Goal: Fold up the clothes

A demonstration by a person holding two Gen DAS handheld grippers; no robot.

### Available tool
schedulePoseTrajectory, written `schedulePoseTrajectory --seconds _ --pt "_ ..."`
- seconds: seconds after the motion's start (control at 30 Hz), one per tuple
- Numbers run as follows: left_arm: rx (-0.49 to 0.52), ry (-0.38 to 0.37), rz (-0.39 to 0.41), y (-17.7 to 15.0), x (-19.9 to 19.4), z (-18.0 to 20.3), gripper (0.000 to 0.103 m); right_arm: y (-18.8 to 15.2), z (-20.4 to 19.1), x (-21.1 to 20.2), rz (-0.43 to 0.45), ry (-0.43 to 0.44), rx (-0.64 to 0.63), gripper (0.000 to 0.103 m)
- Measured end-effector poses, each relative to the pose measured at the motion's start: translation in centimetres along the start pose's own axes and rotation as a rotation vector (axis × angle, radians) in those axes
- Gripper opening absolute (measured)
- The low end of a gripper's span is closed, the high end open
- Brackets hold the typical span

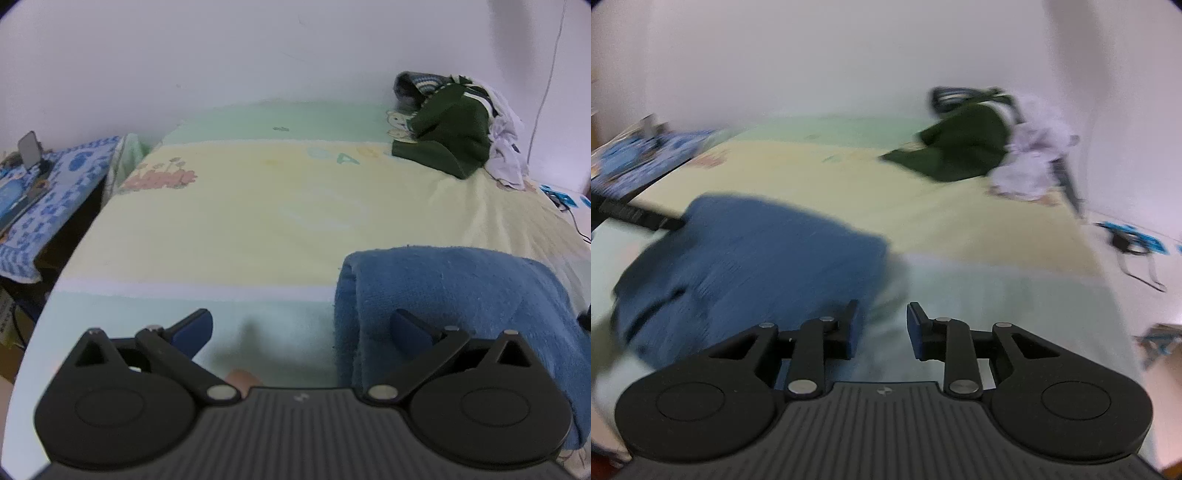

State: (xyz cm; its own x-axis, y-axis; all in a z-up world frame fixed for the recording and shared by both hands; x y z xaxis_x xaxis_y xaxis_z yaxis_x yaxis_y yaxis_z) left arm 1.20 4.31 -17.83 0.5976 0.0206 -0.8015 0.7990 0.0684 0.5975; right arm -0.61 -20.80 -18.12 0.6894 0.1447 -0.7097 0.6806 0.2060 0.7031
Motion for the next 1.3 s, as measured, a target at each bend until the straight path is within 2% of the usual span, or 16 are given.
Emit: schedulePoseTrajectory --seconds 0.07,0.13,0.2,0.27,0.43,0.6,0.8,1.03,1.17,1.23,1.3 --pt "0.006 -0.019 -0.006 0.0 0.1 0.0 0.102 1.0 0.7 -1.0 0.036 -0.013 0.077 0.029" --pt "0.016 -0.031 -0.010 0.1 0.2 0.0 0.102 1.6 0.4 -1.8 0.047 0.038 0.144 0.030" --pt "0.028 -0.041 -0.014 0.2 0.3 0.0 0.102 1.7 -0.8 -1.9 0.017 0.087 0.157 0.030" --pt "0.042 -0.047 -0.017 0.3 0.4 0.0 0.102 1.2 -2.2 -1.7 -0.007 0.093 0.127 0.030" --pt "0.072 -0.056 -0.018 0.4 0.4 0.1 0.102 -0.8 -3.8 -0.9 -0.061 0.028 0.056 0.032" --pt "0.070 -0.057 -0.022 0.4 0.4 0.1 0.102 -1.2 -3.3 -0.3 -0.085 0.038 0.112 0.042" --pt "0.051 -0.058 -0.038 0.4 0.3 -0.1 0.102 -1.8 -2.7 0.1 -0.096 0.097 0.187 0.045" --pt "-0.010 -0.193 -0.077 -0.2 -2.0 -1.5 0.102 -1.7 -3.0 0.1 -0.077 0.107 0.108 0.048" --pt "-0.051 -0.267 -0.127 -1.8 -3.5 -1.1 0.102 -2.0 -2.1 0.4 -0.081 0.143 0.150 0.055" --pt "-0.034 -0.264 -0.138 -2.2 -3.7 -0.2 0.102 -2.0 -1.7 0.6 -0.093 0.177 0.183 0.057" --pt "-0.018 -0.288 -0.157 -2.5 -3.7 1.0 0.096 -2.0 -1.4 0.9 -0.107 0.209 0.199 0.058"
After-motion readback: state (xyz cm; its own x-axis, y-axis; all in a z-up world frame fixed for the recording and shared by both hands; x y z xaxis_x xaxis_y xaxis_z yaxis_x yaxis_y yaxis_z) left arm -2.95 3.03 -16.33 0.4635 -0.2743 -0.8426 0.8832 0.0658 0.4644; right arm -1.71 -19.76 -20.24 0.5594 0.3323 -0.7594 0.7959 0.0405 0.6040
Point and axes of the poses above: each gripper's, at about its wrist camera, not at the fingertips, and x roughly the way its jaws point, z to its right, y to its top, the point moved 9 cm from there along x, roughly the way its jaws point, and after that the axes turned 9 degrees about -z, right-handed, at the moved point
